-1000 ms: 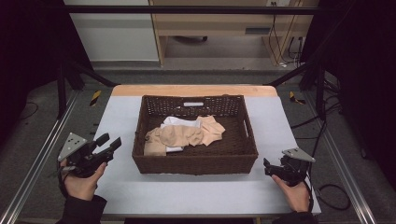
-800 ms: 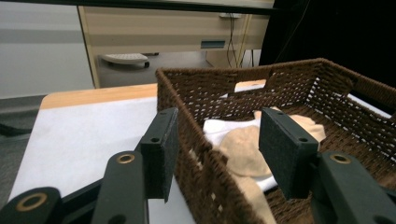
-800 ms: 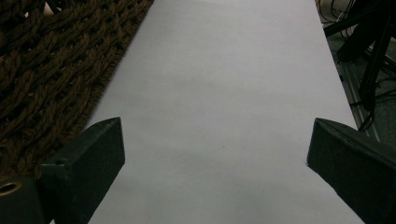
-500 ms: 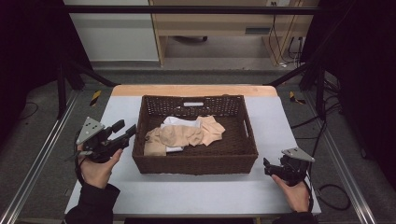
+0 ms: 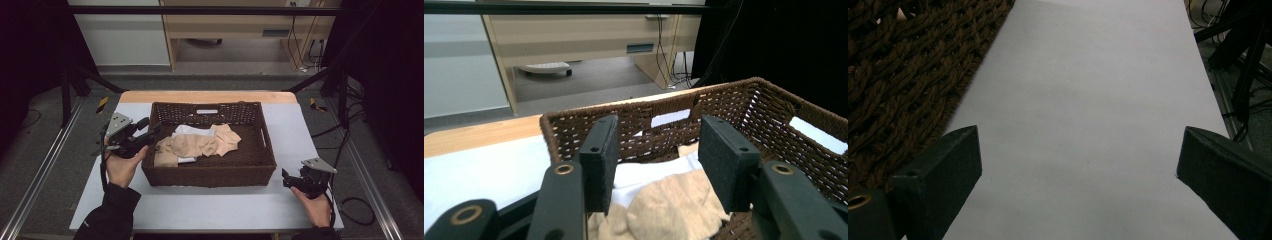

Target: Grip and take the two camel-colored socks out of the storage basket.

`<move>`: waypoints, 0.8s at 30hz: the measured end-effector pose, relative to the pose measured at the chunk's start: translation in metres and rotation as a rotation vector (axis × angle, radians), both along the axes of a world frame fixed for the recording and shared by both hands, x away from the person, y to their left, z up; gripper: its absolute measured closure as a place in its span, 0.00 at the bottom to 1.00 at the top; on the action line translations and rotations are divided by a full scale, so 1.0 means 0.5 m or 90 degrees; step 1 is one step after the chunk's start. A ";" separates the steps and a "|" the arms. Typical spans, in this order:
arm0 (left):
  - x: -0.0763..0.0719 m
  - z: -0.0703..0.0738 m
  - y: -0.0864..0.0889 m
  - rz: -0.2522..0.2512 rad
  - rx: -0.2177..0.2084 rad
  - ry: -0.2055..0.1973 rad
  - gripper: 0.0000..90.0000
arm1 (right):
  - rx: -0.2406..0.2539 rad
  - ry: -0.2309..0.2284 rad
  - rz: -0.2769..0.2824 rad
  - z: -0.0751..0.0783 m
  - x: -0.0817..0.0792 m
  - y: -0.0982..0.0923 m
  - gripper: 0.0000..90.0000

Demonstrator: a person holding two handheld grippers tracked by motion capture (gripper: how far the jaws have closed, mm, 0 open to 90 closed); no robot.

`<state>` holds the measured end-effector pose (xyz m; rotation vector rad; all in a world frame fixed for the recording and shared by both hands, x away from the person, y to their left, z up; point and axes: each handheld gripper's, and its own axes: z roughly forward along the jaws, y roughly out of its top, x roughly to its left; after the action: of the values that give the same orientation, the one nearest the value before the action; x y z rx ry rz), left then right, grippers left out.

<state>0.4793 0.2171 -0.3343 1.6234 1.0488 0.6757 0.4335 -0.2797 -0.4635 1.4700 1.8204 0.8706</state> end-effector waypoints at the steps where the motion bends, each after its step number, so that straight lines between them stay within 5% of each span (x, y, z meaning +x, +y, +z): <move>1: 0.009 0.001 -0.007 -0.004 -0.001 0.002 0.55 | 0.000 0.000 -0.001 0.000 0.000 0.000 0.05; 9: 0.048 -0.010 -0.028 0.000 0.012 0.025 0.55 | -0.003 -0.001 0.002 0.000 0.002 0.001 0.05; 16: 0.074 -0.021 -0.044 0.008 0.012 0.014 0.54 | -0.002 -0.004 0.002 0.000 0.003 0.002 0.05; 24: 0.113 -0.043 -0.068 0.013 0.050 0.038 0.52 | -0.004 -0.003 0.003 -0.001 0.006 0.003 0.05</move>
<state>0.5359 0.1830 -0.3556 1.7118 1.0954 0.6938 0.4365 -0.2781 -0.4639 1.4600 1.8225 0.8692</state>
